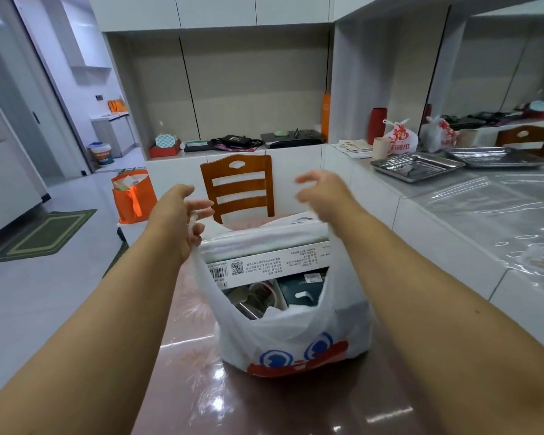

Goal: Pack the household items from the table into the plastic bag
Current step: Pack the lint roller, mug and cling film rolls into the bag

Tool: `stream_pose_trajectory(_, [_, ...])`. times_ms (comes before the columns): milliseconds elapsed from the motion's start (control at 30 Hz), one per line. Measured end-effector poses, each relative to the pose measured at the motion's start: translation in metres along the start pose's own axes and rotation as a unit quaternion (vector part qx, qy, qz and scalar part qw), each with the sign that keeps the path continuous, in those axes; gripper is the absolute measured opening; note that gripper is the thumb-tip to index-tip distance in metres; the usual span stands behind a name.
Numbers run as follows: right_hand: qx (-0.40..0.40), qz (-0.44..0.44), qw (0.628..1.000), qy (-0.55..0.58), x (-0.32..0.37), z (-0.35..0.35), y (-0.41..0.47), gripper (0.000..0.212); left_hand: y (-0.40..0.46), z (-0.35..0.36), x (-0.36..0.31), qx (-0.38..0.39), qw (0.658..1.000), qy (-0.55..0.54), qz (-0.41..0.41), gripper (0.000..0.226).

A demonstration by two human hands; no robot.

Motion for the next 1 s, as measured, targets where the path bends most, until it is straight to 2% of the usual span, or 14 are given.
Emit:
stream_pose_trajectory(67, [-0.104, -0.004, 0.980, 0.172, -0.003, -0.032, 0.000, 0.022, -0.001, 0.003, -0.002, -0.010, 0.999, 0.000, 0.031, 0.039])
stream_pose_trajectory(167, [-0.146, -0.049, 0.953, 0.261, -0.006, -0.055, 0.000, 0.009, 0.004, 0.010, -0.014, -0.020, 0.994, 0.001, 0.103, 0.035])
stream_pose_trajectory(233, [-0.117, -0.048, 0.961, 0.246, -0.006, -0.052, 0.003, 0.007, 0.006, 0.016, -0.016, -0.014, 0.995, 0.005, 0.104, 0.033])
stream_pose_trajectory(333, [-0.094, 0.013, 0.979, 0.182, -0.014, -0.047, 0.008, 0.036, 0.007, 0.019, -0.009, 0.004, 0.998, 0.033, 0.050, 0.033])
stream_pose_trajectory(433, [-0.088, 0.062, 0.983, 0.149, -0.021, -0.048, 0.006, 0.046, 0.009, 0.011, -0.005, 0.002, 0.998, 0.056, 0.023, 0.034])
stream_pose_trajectory(533, [-0.080, 0.088, 0.987, 0.111, -0.023, -0.044, 0.002, 0.049, 0.009, 0.004, -0.003, 0.000, 0.997, 0.075, 0.006, 0.035])
stream_pose_trajectory(867, [-0.098, 0.049, 0.992, 0.066, -0.008, -0.033, -0.009, 0.041, -0.001, -0.001, -0.010, -0.046, 0.986, 0.159, 0.008, 0.037])
stream_pose_trajectory(1000, [-0.110, 0.050, 0.993, -0.015, -0.009, -0.036, -0.014, 0.043, 0.004, -0.004, -0.010, -0.073, 0.969, 0.234, 0.037, 0.032])
Point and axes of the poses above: each hand's wrist, its own y-axis towards the middle knuckle, its own z-axis out of the palm, x = y × z, the point moved 4 cm from there along y, towards the middle knuckle, and after that the axes turned 3 degrees about x, right-handed, at the moved point
